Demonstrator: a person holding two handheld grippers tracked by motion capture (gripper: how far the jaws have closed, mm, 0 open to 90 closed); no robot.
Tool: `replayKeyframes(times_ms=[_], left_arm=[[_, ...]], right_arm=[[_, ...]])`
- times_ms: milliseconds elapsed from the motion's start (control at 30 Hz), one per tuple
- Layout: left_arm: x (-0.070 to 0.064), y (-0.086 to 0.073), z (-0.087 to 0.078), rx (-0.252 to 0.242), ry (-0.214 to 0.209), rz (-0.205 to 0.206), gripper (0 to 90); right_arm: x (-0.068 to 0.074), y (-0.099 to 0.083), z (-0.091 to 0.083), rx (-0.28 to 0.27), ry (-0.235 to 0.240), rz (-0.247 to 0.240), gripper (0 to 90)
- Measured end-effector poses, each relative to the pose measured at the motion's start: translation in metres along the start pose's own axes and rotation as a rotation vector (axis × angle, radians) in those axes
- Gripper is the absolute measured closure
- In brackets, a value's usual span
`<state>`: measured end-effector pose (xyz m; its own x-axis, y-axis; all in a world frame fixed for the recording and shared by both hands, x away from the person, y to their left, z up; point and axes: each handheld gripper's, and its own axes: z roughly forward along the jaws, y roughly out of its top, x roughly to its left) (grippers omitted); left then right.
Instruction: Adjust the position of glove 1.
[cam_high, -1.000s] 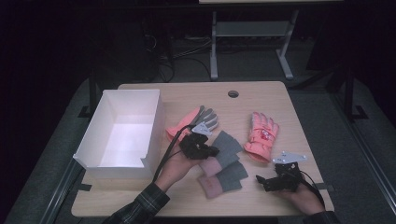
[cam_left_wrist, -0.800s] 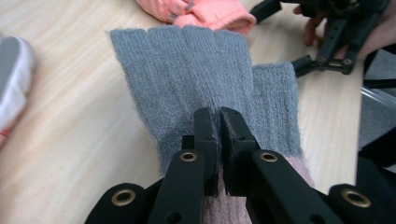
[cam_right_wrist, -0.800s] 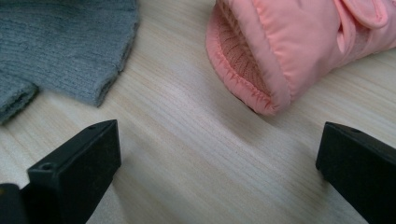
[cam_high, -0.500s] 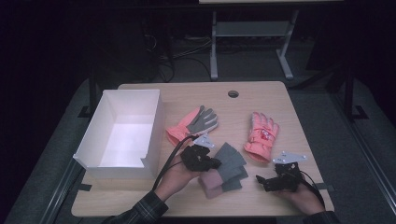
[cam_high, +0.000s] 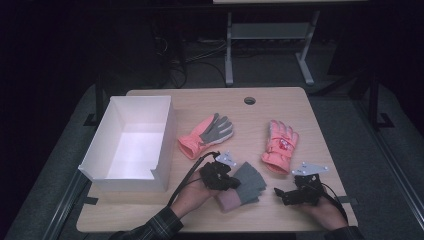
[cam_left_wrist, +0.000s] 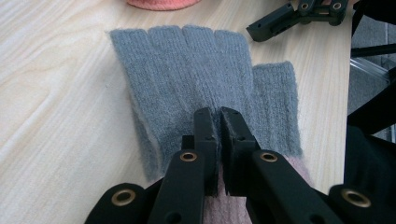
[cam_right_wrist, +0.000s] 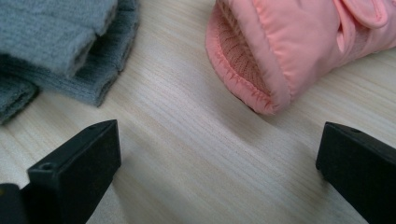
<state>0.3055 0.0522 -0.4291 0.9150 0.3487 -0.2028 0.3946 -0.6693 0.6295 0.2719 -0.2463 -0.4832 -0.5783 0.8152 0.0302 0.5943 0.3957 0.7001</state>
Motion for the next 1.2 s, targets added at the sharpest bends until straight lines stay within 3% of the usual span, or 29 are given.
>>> replayKeyframes(times_ms=[467,567,600,633,700,867,933,1100,1200], left_arm=[[0.002,-0.005,0.013,0.055,-0.006,0.014,84.1],[0.002,-0.005,0.012,0.046,-0.007,0.014,77.3],[0.002,-0.005,0.010,0.039,-0.014,0.011,63.3],[0.002,-0.004,0.007,0.015,-0.010,0.003,56.6],[0.003,-0.003,0.006,0.013,-0.004,0.003,51.3],[0.006,-0.004,0.011,0.025,0.016,-0.001,27.8],[0.006,-0.005,0.014,0.046,0.011,0.003,26.4],[0.006,-0.008,0.022,0.047,0.042,0.006,17.5],[0.009,-0.009,0.023,0.048,0.026,-0.003,16.7]], right_arm=[[0.000,0.000,0.000,0.000,0.000,0.000,0.0],[0.000,0.000,0.000,0.000,0.000,0.000,0.0],[0.000,0.000,0.000,0.000,0.000,0.000,0.0],[0.000,0.000,0.000,0.000,0.000,0.001,0.0],[0.000,0.000,0.000,0.000,0.000,0.001,0.0],[0.000,0.000,0.000,0.000,0.000,0.001,0.0],[0.000,0.000,0.000,0.000,0.000,0.001,0.0],[0.000,0.000,0.000,0.000,0.000,0.001,0.0],[0.000,0.000,0.000,0.000,0.000,0.001,0.0]])
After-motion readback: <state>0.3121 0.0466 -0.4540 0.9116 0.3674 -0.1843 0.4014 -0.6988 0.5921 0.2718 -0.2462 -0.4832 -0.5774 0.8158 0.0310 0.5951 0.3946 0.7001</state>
